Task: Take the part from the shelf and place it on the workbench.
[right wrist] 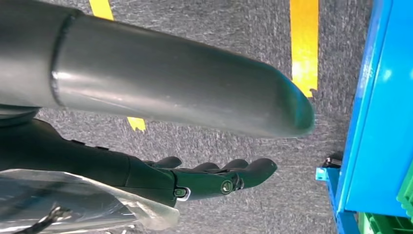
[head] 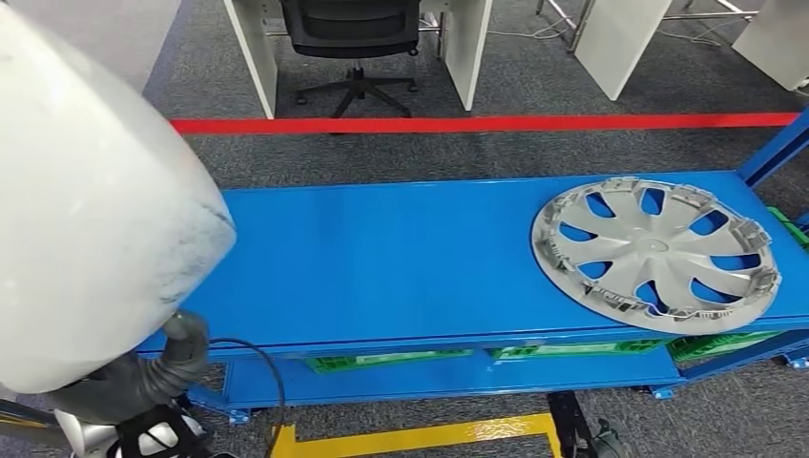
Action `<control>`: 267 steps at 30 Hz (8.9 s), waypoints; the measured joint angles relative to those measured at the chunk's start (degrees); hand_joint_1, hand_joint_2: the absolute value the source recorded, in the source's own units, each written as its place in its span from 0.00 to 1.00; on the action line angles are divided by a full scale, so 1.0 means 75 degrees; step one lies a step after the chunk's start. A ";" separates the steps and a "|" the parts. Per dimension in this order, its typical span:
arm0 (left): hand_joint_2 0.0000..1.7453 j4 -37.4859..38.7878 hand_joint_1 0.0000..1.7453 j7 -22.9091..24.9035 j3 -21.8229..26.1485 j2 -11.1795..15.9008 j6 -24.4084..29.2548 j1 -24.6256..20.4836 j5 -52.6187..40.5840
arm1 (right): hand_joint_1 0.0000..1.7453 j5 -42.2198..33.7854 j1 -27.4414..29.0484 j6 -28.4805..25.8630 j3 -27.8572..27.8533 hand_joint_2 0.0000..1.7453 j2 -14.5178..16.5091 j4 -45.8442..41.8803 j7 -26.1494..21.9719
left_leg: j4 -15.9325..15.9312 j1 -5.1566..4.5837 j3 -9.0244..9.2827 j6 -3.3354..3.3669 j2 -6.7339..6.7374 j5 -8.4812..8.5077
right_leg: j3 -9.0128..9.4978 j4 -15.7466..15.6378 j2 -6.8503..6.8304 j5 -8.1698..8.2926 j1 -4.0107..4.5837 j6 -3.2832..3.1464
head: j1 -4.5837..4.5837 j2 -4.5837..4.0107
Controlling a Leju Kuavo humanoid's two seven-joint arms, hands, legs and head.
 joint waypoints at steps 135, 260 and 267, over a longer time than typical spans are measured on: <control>1.00 0.0318 1.00 0.1404 -0.2662 0.1548 -0.0506 -0.0678 0.3786 | 0.00 -0.0511 -0.0434 0.0342 -0.1952 0.00 -0.0015 0.0047 -0.0835 | 0.0863 0.0073 0.0072 -0.0437 0.0112 -0.0995 | 0.0500 -0.1659 -0.0173 0.1194 0.0110 -0.0411 | -0.0015 0.0000; 1.00 0.0455 1.00 0.1374 -0.3060 0.1431 -0.1651 -0.0985 0.4794 | 0.00 -0.1129 -0.0431 -0.0455 -0.3177 0.00 0.0094 -0.0056 -0.0265 | 0.0602 0.0097 0.0163 -0.0516 0.0277 -0.0749 | 0.0440 -0.1698 -0.0192 0.1365 0.0089 -0.0392 | 0.0001 0.0000; 1.00 0.0460 1.00 0.1377 -0.3064 0.1445 -0.1647 -0.0990 0.4793 | 0.00 -0.1126 -0.0410 -0.0514 -0.3188 0.00 0.0093 -0.0069 -0.0286 | 0.1369 0.0112 -0.0211 -0.0397 -0.0341 -0.0734 | 0.0415 -0.1662 0.0549 0.1402 0.0139 -0.0446 | -0.0026 0.0000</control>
